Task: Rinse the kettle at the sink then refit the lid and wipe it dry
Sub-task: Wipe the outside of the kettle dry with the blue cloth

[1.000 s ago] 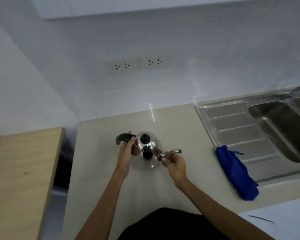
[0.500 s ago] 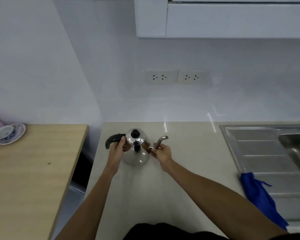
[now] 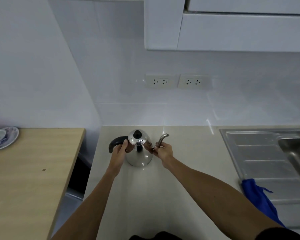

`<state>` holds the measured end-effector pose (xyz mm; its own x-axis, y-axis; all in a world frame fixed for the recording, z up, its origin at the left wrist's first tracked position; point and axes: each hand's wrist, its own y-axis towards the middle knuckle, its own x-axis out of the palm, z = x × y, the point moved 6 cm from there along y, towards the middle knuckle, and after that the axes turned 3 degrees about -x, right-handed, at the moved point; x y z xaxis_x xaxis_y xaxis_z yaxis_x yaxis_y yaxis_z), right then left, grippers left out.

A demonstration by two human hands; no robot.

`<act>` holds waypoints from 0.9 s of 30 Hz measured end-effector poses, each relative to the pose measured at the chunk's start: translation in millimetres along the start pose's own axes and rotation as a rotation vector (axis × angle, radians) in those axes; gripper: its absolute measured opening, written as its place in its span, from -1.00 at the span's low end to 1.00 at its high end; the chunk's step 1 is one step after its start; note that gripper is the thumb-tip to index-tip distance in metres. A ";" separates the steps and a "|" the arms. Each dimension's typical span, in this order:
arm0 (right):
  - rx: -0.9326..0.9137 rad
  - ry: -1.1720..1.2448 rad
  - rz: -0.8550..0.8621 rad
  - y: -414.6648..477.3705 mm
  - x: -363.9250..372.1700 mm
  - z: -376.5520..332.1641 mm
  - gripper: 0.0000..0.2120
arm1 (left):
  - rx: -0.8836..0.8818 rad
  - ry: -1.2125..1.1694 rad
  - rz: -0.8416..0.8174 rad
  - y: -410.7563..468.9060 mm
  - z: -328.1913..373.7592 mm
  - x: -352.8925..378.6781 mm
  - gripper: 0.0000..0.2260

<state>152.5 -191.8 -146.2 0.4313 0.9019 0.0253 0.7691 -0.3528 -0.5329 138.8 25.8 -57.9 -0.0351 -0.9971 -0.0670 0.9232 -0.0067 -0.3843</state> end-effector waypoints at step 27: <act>0.008 -0.179 -0.025 2.7 -7.2 -4.0 -0.81 | -0.010 0.201 -0.059 10.4 -2.3 4.9 -0.65</act>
<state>153.4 -200.2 -144.4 0.3208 0.9405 -0.1124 0.7742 -0.3287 -0.5408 147.3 21.0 -64.3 -0.1654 -0.9600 -0.2259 0.9134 -0.0627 -0.4023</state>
